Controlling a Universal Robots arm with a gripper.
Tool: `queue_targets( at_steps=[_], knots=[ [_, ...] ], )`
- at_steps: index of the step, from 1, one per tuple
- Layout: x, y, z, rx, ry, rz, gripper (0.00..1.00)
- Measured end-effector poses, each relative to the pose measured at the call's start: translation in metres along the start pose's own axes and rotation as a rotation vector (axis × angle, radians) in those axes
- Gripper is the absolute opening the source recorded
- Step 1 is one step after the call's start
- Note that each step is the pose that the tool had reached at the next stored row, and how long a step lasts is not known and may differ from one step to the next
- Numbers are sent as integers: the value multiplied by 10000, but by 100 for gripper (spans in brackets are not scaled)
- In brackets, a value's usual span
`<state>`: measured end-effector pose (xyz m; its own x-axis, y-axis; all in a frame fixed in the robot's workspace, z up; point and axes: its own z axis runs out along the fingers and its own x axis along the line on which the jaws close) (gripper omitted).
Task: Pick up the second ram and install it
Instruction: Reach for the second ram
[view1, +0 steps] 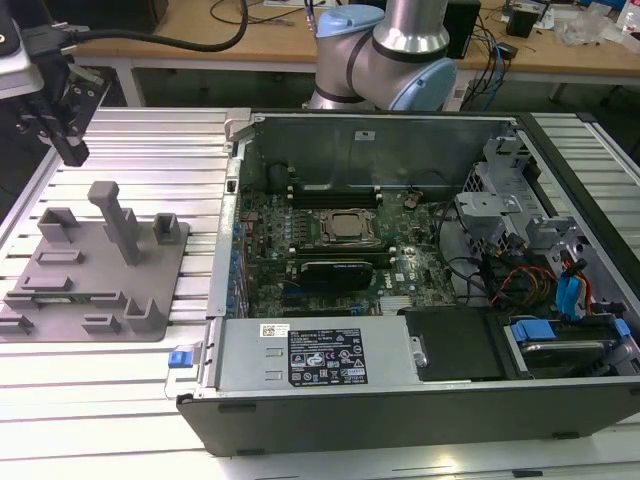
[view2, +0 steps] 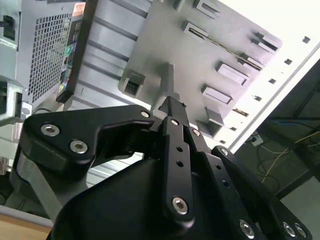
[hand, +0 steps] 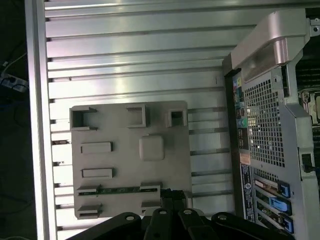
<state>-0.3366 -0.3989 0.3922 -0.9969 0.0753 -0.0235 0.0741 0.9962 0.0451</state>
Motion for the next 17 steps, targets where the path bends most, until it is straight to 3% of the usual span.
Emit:
queue_targets(
  at_steps=[10,13,17],
  knots=[
    [210,-17,18,0,0,1,8],
    [290,-31,56,0,0,0,8],
    [334,-89,174,0,0,-1,8]
  ],
)
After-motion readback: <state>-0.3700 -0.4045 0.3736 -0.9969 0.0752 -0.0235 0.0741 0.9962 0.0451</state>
